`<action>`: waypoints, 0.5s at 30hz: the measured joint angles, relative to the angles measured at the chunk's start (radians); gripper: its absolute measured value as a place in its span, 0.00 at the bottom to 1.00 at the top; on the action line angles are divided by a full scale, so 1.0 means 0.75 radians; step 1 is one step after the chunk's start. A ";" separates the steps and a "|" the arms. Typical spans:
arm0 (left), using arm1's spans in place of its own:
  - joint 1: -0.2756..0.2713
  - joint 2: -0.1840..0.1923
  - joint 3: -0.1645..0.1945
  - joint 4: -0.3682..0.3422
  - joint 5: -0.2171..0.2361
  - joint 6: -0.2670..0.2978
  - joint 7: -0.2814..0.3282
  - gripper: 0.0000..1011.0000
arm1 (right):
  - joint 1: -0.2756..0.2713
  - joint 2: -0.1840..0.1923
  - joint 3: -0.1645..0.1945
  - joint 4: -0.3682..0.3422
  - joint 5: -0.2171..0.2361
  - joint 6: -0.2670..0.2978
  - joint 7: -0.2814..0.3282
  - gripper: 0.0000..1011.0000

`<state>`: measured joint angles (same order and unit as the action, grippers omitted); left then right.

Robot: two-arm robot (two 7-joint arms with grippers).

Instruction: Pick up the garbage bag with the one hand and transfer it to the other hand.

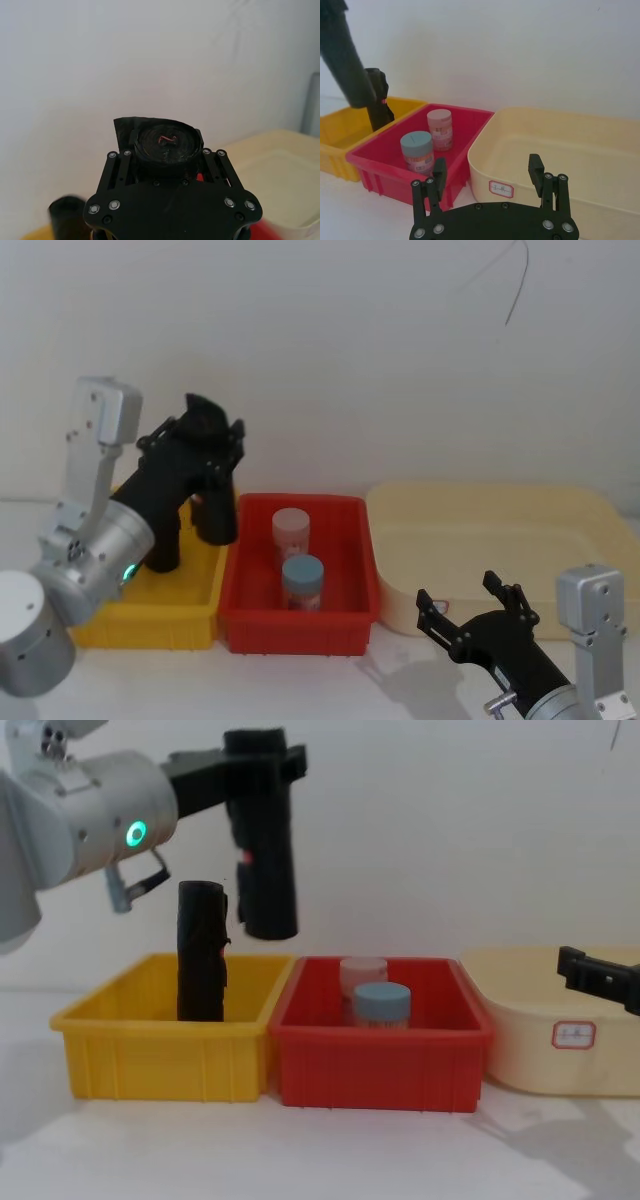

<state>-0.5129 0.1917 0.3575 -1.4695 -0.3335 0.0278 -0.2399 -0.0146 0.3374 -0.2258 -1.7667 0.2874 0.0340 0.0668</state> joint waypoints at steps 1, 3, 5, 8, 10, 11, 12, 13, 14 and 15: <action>-0.006 -0.002 0.002 0.000 -0.005 0.000 -0.014 0.55 | 0.000 0.000 0.000 0.000 0.000 0.000 0.000 0.99; -0.018 -0.005 0.007 0.004 -0.013 0.001 -0.031 0.55 | 0.000 0.000 0.000 0.000 0.000 0.000 0.000 0.99; -0.038 -0.013 0.017 0.015 -0.033 0.004 -0.069 0.55 | 0.000 0.000 0.000 0.000 0.000 0.000 0.000 0.99; -0.064 -0.024 0.031 0.037 -0.054 0.006 -0.111 0.55 | 0.000 0.000 0.000 0.000 0.000 0.000 0.000 0.99; -0.085 -0.037 0.044 0.062 -0.070 0.009 -0.142 0.55 | 0.000 0.000 0.000 0.000 0.000 0.000 0.000 0.99; -0.091 -0.041 0.048 0.069 -0.078 0.011 -0.156 0.55 | 0.000 0.000 0.000 0.000 0.000 0.000 0.000 0.99; -0.099 -0.047 0.055 0.082 -0.084 0.012 -0.167 0.55 | 0.000 0.000 0.000 0.000 0.000 0.000 0.000 0.99; -0.106 -0.052 0.060 0.092 -0.089 0.012 -0.176 0.55 | 0.000 0.000 0.000 0.000 0.000 0.000 0.000 0.99; -0.118 -0.063 0.068 0.109 -0.099 0.014 -0.196 0.55 | 0.000 0.000 0.000 0.000 0.000 0.000 0.000 0.99; -0.123 -0.067 0.075 0.123 -0.105 0.015 -0.210 0.55 | 0.000 0.000 0.000 0.000 0.000 0.000 0.000 0.99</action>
<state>-0.6053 0.1411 0.4135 -1.3776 -0.4126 0.0391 -0.3975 -0.0146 0.3374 -0.2258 -1.7667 0.2874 0.0341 0.0667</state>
